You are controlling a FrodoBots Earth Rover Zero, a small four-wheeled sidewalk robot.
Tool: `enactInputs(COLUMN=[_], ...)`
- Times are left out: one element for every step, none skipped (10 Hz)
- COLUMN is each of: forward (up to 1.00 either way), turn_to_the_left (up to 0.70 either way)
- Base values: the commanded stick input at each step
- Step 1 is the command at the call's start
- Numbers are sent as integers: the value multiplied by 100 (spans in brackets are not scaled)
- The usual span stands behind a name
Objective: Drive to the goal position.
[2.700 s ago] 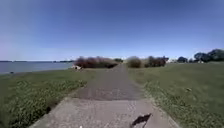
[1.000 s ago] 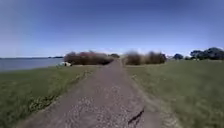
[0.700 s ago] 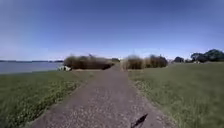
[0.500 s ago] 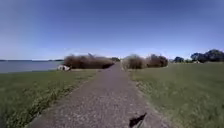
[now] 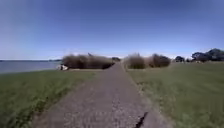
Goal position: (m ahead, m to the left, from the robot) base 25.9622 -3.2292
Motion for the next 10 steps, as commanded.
enactInputs(forward=[70, 70, 70, 70, 70, 70, 70, 70, 70, 70], turn_to_the_left=[0, 0, 0, 0, 0, 0, 0, 0, 0, 0])
